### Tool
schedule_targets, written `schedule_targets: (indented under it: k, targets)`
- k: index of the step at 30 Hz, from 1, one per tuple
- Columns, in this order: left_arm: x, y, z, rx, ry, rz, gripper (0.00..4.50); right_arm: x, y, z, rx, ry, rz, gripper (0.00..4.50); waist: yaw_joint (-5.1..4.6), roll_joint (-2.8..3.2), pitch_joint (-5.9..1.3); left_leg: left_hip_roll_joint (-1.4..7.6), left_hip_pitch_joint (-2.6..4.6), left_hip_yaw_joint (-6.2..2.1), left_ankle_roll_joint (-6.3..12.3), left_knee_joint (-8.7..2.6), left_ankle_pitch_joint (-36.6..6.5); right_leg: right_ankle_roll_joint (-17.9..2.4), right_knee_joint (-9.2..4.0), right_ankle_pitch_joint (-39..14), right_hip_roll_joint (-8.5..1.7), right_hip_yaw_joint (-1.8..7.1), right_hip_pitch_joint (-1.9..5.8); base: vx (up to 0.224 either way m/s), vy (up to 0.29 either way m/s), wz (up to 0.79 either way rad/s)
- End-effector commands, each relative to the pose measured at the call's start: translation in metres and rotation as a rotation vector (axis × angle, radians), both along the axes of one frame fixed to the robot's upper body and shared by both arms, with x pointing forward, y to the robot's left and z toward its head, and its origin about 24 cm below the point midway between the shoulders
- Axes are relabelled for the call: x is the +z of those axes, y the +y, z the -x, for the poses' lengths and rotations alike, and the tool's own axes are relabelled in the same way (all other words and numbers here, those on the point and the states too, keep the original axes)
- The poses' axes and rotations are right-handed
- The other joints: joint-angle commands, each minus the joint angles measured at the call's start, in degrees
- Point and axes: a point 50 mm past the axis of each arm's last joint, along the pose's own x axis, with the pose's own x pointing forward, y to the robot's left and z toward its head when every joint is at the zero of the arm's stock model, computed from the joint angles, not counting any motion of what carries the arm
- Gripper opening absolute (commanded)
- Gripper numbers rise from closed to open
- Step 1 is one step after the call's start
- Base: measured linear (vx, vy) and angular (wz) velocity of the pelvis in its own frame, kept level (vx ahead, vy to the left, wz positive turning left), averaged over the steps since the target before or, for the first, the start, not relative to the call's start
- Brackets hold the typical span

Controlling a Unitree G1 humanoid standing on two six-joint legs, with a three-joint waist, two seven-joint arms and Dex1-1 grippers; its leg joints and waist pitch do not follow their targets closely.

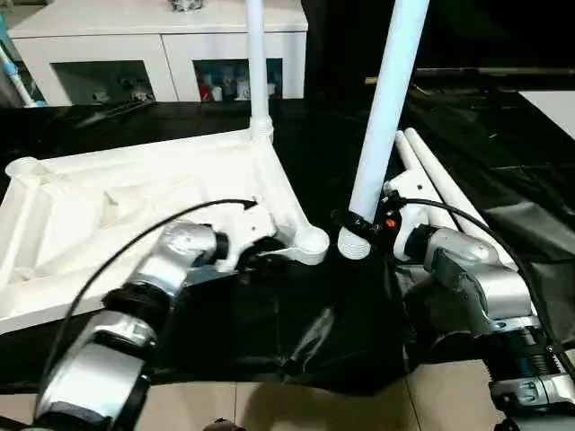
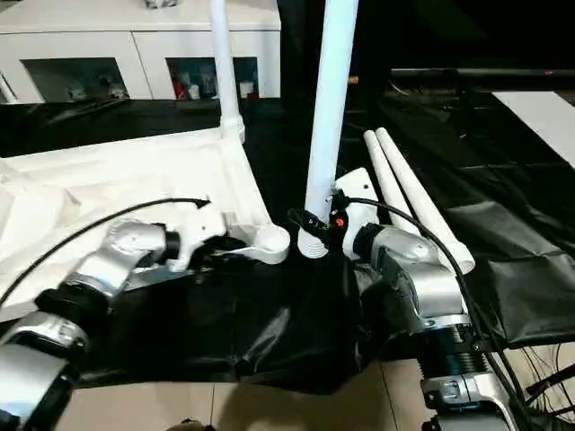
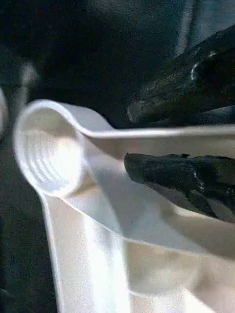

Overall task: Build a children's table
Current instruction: Insert table leg to table base

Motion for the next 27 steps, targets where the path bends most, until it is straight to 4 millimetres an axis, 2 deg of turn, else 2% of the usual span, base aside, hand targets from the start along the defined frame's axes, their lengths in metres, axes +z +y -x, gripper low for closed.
schedule_targets:
  k: [1, 2, 5, 6, 8, 10, 11, 13, 15, 16, 22, 25, 27]
  targets:
    - [0.002, 0.009, -0.003, 0.022, 0.008, -0.020, 1.33, 0.005, 0.001, -0.002, 0.010, -0.029, 0.004, 1.87, 0.29, -0.83, -4.01, 0.96, 1.02, -0.22, 1.99, -3.54, -10.5, -11.7, -4.28, -7.6, -3.98, 2.10, 2.86, 0.000, 0.000, 0.00]
    - [0.004, 0.012, -0.005, 0.034, 0.012, -0.013, 1.05, 0.005, 0.001, -0.002, 0.011, -0.029, 0.007, 1.87, 0.30, -0.84, -4.01, 0.97, 1.05, -0.22, 1.85, -3.57, -10.6, -11.7, -4.27, -7.7, -3.97, 2.12, 2.84, 0.000, 0.000, 0.00]
    - [0.006, 0.015, -0.006, 0.029, 0.024, -0.032, 0.95, 0.005, 0.000, -0.002, 0.012, -0.030, 0.010, 1.87, 0.37, -0.71, -4.08, 1.03, 1.06, -0.24, 1.53, -3.54, -10.4, -12.1, -4.13, -6.4, -4.01, 2.18, 2.87, 0.000, 0.000, 0.00]
    - [0.006, 0.016, -0.005, 0.023, 0.030, -0.041, 0.71, 0.005, 0.000, -0.002, 0.012, -0.030, 0.011, 1.87, 0.37, -0.72, -4.14, 0.99, 1.01, -0.24, 1.57, -3.49, -10.1, -12.3, -4.00, -5.4, -4.01, 2.17, 2.96, 0.000, 0.000, 0.00]
    - [0.005, 0.017, -0.004, 0.013, 0.040, -0.052, 0.60, 0.005, 0.000, -0.003, 0.010, -0.032, 0.011, 1.87, 0.31, -0.74, -4.19, 0.95, 0.97, -0.23, 1.74, -3.41, -9.6, -12.7, -3.89, -4.2, -4.02, 2.16, 3.03, 0.000, 0.000, 0.00]
    - [0.003, 0.018, -0.002, 0.004, 0.056, -0.058, 0.52, 0.005, -0.001, -0.003, 0.009, -0.033, 0.012, 1.87, 0.34, -0.80, -4.15, 0.92, 0.95, -0.17, 2.00, -3.38, -9.4, -13.0, -3.94, -3.9, -4.04, 2.15, 3.08, 0.000, 0.000, 0.00]
    - [0.001, 0.017, 0.000, -0.004, 0.069, -0.057, 0.44, 0.005, -0.001, -0.003, 0.009, -0.033, 0.012, 1.87, 0.32, -1.02, -4.11, 0.93, 0.94, -0.15, 2.05, -3.41, -9.5, -13.0, -3.94, -4.1, -4.03, 2.14, 3.10, 0.000, 0.000, 0.00]
    - [0.001, 0.017, 0.000, -0.007, 0.072, -0.058, 0.19, 0.005, -0.001, -0.003, 0.008, -0.033, 0.012, 1.87, 0.36, -0.87, -4.14, 0.97, 0.98, -0.16, 2.15, -3.38, -9.5, -13.1, -3.94, -4.4, -4.08, 2.16, 3.06, 0.000, 0.000, 0.00]
    - [-0.001, 0.018, 0.001, -0.007, 0.070, -0.064, 0.10, 0.004, 0.000, -0.003, 0.011, -0.033, 0.012, 1.87, 0.36, -1.14, -4.09, 0.98, 0.98, -0.13, 2.21, -3.42, -9.5, -13.1, -3.93, -4.6, -4.02, 2.14, 3.06, 0.000, 0.000, 0.00]
    - [-0.001, 0.019, 0.001, -0.006, 0.067, -0.067, 0.04, 0.004, 0.000, -0.003, 0.012, -0.033, 0.013, 1.87, 0.40, -0.97, -4.11, 1.02, 1.00, -0.18, 2.17, -3.41, -9.5, -13.1, -3.89, -4.7, -4.06, 2.14, 3.03, 0.000, 0.000, 0.00]
    - [-0.001, 0.023, 0.004, 0.025, 0.056, -0.019, 0.00, 0.006, 0.003, -0.006, 0.003, -0.037, -0.013, 1.87, 0.27, -1.30, -4.05, 1.02, 0.90, -0.16, 2.21, -3.45, -9.3, -13.0, -3.87, -5.0, -4.09, 2.11, 3.04, 0.000, 0.000, 0.00]
    - [-0.003, 0.020, 0.008, 0.027, 0.062, 0.029, 0.00, 0.008, 0.005, -0.008, -0.010, -0.033, -0.045, 1.87, 0.14, -1.27, -4.08, 1.07, 0.91, -0.16, 2.36, -3.45, -9.0, -13.2, -3.77, -5.3, -4.15, 2.10, 2.98, 0.000, 0.000, 0.00]
    - [-0.013, 0.011, 0.019, -0.007, 0.085, 0.050, 0.00, 0.010, 0.013, -0.011, -0.018, -0.013, -0.110, 1.87, 0.06, -1.35, -4.06, 1.23, 0.85, -0.16, 2.61, -3.49, -8.6, -13.3, -3.65, -4.6, -4.20, 2.19, 2.97, 0.000, 0.000, 0.00]
